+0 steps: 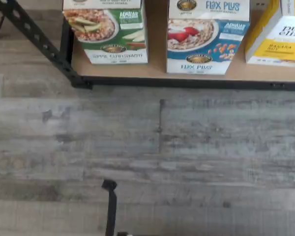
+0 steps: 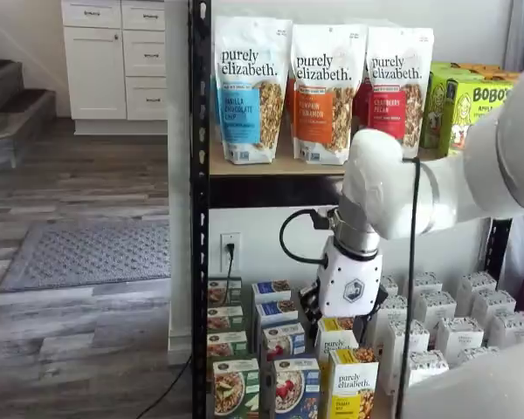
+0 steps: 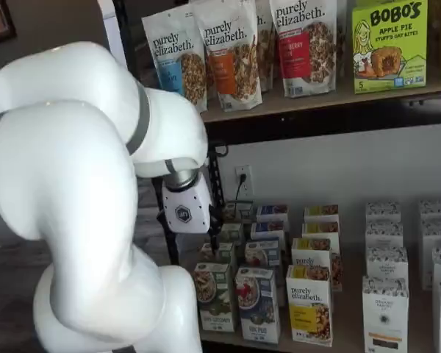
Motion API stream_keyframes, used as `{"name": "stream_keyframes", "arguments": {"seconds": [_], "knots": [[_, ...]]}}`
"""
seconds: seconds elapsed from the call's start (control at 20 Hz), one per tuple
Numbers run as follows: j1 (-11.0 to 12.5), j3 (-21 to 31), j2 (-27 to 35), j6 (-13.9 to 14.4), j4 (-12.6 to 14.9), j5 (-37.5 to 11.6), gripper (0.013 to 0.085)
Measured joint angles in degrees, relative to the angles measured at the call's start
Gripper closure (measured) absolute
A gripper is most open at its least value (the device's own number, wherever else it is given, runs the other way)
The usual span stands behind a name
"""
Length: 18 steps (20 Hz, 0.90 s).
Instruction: Pick up the blue and white box that is on the bottom shelf, the second box from the left
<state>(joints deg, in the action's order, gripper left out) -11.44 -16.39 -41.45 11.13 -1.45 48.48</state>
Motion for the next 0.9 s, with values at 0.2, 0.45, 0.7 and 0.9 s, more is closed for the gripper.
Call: {"name": "stream_keyframes", "arguments": {"seconds": [0.2, 0.45, 0.7, 0.9], "knots": [[0.8, -0.6, 4.8, -0.1, 1.2, -4.4, 0.0130], [1.9, -2.5, 11.2, -0.5, 2.1, -8.4, 0.0130], [3.6, -4.6, 18.3, -3.7, 0.2, -13.1, 0.0130], [5.0, -6.7, 24.2, -7.1, -2.2, -15.1, 0.0130]]}}
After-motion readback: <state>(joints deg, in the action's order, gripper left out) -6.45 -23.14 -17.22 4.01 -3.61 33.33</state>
